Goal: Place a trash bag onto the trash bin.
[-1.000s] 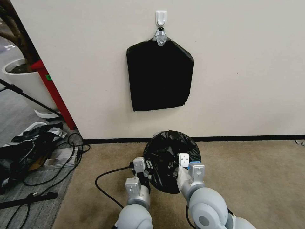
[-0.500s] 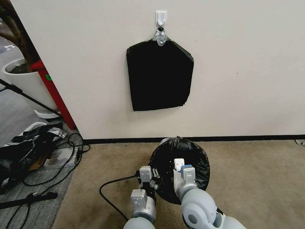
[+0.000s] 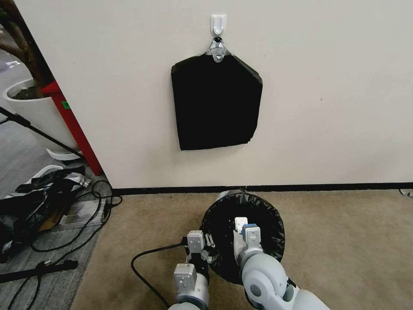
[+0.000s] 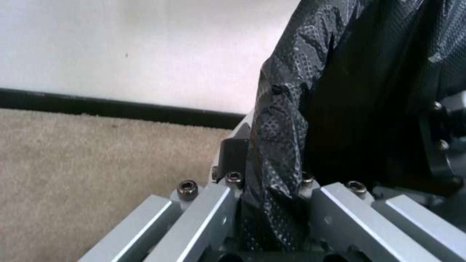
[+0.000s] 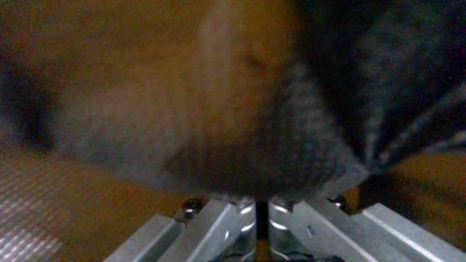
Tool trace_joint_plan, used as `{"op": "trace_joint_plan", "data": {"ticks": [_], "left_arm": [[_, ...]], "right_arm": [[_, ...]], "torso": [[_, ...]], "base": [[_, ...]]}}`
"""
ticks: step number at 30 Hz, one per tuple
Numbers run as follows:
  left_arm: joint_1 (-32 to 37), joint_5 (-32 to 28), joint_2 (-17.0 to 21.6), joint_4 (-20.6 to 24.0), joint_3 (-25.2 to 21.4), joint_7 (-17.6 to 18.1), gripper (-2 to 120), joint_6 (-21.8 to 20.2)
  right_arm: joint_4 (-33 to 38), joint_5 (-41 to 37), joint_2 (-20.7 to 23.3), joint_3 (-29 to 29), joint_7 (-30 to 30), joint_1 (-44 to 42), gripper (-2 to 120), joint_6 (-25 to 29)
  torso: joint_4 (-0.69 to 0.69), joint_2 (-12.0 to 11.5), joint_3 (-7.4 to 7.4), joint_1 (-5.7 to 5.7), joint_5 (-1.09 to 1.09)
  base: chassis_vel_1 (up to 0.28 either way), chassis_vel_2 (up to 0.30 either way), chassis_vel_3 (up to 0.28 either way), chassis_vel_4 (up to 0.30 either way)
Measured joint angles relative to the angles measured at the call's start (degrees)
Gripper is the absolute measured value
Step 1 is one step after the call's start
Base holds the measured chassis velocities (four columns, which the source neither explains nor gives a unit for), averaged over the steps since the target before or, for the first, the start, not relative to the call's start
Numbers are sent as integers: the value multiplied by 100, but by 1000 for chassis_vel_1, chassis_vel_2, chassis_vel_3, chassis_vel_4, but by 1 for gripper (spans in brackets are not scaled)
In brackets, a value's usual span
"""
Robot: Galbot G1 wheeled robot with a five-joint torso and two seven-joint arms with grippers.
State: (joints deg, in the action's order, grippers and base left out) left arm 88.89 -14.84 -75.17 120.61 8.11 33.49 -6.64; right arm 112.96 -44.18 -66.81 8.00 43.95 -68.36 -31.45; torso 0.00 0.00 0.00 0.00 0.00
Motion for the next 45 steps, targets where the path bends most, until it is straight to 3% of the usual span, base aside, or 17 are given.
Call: {"op": "trace_joint_plan", "data": {"ticks": [14, 37, 43, 45], "left_arm": [[124, -89, -10, -2, -39, -73, 3, -26], [85, -103, -4, -1, -39, -149, 3, -48], [-56, -270, 250, 70, 41, -169, 3, -116], [-132, -459, 477, 440, 47, -157, 3, -231]], "right_arm": [[-380, 81, -125, 23, -312, 163, 0, 288], [-760, 103, -97, 160, -326, 476, 0, 146], [-623, 89, -32, 248, -326, 456, 0, 125], [-620, 91, -119, 255, -326, 449, 0, 114]], "torso": [[-1, 0, 0, 0, 1], [1, 0, 0, 0, 0], [-1, 0, 0, 0, -3], [0, 0, 0, 0, -1]], "base": [[0, 0, 0, 0], [0, 0, 0, 0], [0, 0, 0, 0], [0, 0, 0, 0]]}}
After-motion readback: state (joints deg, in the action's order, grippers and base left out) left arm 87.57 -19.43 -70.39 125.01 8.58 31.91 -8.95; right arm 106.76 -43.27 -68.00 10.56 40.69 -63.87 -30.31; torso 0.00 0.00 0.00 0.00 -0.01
